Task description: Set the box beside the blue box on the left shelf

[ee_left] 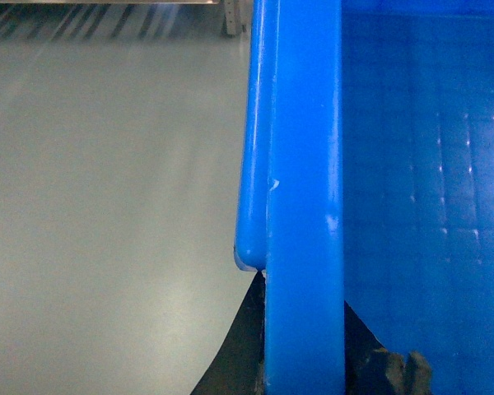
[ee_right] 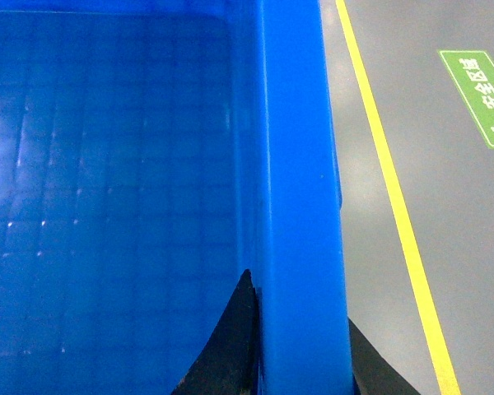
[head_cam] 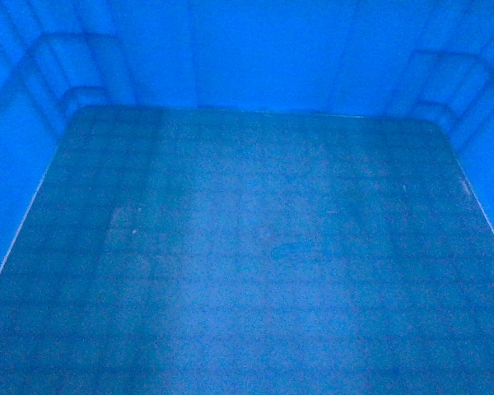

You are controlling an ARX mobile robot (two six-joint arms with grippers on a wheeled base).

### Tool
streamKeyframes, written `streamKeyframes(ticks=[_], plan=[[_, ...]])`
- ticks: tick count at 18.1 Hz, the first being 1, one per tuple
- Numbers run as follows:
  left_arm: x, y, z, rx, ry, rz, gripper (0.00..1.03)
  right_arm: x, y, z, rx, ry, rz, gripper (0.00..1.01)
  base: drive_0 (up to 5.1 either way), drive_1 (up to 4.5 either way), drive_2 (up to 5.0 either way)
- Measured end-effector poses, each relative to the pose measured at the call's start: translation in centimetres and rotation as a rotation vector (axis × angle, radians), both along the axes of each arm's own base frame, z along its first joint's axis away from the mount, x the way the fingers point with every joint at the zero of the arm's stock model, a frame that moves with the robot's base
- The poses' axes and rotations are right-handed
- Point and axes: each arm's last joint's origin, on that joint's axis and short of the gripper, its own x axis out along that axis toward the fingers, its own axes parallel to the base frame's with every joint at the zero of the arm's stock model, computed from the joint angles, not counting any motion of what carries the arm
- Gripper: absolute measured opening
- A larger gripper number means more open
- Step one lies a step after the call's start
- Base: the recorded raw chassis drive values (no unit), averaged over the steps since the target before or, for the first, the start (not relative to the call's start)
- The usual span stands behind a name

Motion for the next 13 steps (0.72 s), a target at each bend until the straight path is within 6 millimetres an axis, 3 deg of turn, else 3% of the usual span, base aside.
streamKeyframes(ticks=[13], plan=[[-0.02, 0.02, 0.01, 0.0, 0.0, 0.001, 0.09, -0.02, 0.01, -0.02, 0.0, 0.002, 0.001, 0.1, 3.4, 1.53, -4.9]])
